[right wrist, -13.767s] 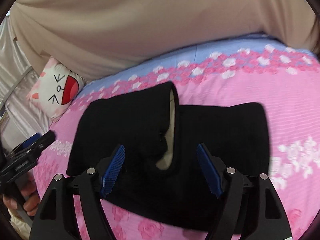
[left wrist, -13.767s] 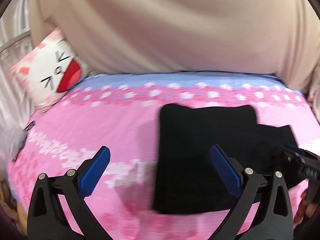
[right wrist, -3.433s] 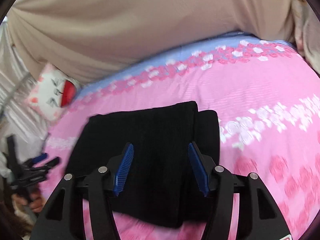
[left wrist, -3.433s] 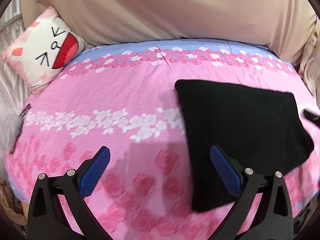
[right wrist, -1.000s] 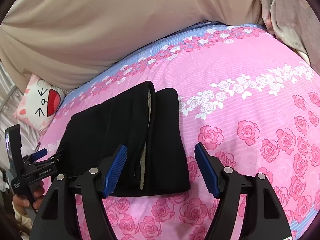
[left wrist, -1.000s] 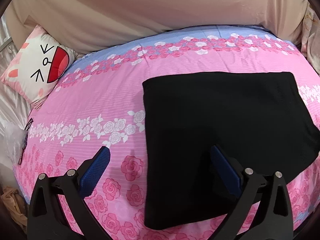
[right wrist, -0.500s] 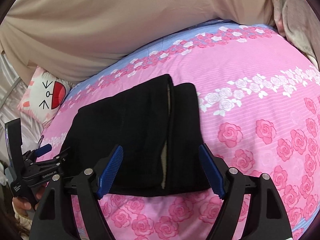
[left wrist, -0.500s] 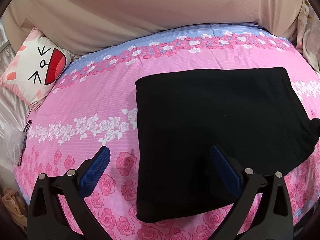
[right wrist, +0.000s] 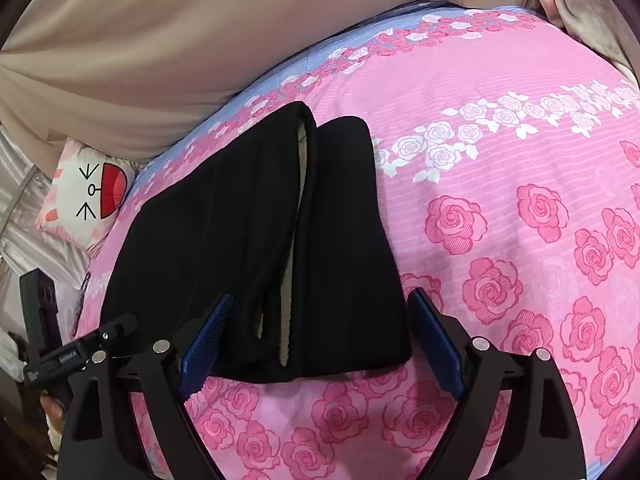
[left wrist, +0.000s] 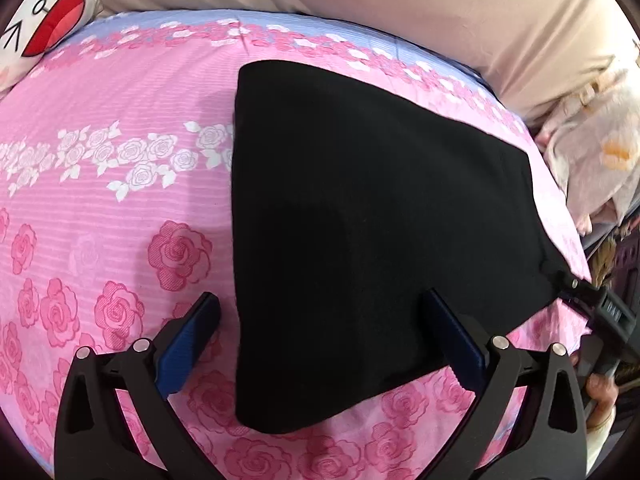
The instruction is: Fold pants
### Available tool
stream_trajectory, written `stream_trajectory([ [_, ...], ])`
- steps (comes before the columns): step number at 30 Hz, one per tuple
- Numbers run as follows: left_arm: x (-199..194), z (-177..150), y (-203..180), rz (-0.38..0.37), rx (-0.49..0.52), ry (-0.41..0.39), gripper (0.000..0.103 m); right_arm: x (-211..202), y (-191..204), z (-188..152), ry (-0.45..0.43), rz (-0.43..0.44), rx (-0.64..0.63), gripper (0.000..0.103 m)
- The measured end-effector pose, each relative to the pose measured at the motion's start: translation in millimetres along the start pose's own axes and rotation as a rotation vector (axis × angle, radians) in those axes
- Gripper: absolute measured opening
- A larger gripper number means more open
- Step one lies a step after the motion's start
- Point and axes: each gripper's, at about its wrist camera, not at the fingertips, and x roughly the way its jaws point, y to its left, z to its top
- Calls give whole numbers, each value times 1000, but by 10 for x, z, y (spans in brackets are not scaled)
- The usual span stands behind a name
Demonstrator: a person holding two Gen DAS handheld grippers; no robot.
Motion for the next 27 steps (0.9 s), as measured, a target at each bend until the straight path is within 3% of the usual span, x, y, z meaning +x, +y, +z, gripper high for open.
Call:
stream_trajectory([
  [3, 20, -37, -99, 20, 41, -27, 97, 17, 55, -36, -16, -3, -31, 82],
  [5, 1, -37, -161, 0, 59, -32, 84, 19, 24, -40, -25, 8, -17, 76],
  [8, -15, 3, -231, 8, 69, -22, 76, -4, -41, -31, -25, 42, 15, 68],
  [12, -15, 113, -281, 23, 65, 3, 66, 7, -15, -18, -21, 30, 5, 67],
  [14, -3, 141, -299, 31, 64, 19, 66, 38, -14, -3, -11, 36, 14, 73],
  [17, 36, 171, -274, 32, 43, 40, 75, 69, -6, 8, -5, 51, 8, 83],
  [20, 144, 197, -188, -14, -13, 65, 97, 127, 72, 21, 0, 52, -34, 98],
  [25, 196, 205, -274, -4, 15, 6, 98, 168, 93, 35, -24, 36, -30, 98],
  [26, 185, 199, -273, -10, 8, -1, 93, 157, 93, 41, -30, 21, -22, 90],
  [27, 158, 200, -273, -11, -1, -13, 79, 147, 99, 44, -33, 7, -31, 76],
])
